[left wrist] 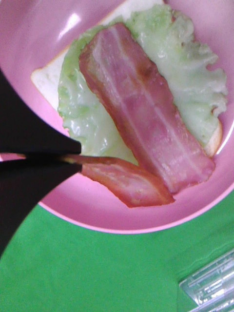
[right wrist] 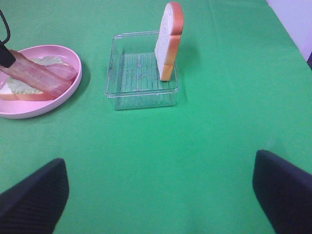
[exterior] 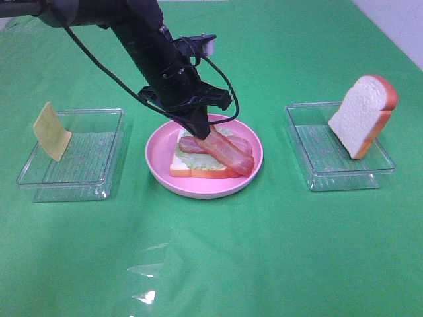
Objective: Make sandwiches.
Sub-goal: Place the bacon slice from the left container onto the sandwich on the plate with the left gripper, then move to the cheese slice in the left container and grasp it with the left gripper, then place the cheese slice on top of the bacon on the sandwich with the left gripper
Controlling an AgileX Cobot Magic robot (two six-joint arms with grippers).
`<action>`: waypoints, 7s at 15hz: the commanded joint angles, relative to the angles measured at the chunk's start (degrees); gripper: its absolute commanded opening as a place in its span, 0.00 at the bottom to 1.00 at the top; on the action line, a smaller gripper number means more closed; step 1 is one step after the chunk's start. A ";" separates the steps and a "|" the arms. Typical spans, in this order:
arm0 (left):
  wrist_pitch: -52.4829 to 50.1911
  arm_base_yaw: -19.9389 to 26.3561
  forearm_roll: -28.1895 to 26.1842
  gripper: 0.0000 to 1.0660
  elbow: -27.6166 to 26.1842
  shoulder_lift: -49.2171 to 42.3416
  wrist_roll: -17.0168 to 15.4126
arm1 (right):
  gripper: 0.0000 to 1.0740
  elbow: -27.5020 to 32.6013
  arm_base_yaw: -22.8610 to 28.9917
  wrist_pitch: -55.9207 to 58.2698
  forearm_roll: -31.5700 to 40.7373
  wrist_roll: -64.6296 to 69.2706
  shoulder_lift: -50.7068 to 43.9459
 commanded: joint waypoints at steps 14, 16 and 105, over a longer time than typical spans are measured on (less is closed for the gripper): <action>-1.60 0.11 16.33 0.95 -4.70 -0.06 -14.09 | 0.91 0.17 0.00 -0.29 0.06 0.34 -1.38; 4.24 0.11 16.96 0.95 -10.14 -0.06 -14.15 | 0.91 0.17 0.00 -0.29 0.06 0.34 -1.38; -5.84 4.47 -24.18 0.00 5.96 1.89 -1.43 | 0.91 0.17 0.00 -0.29 0.06 0.34 -1.38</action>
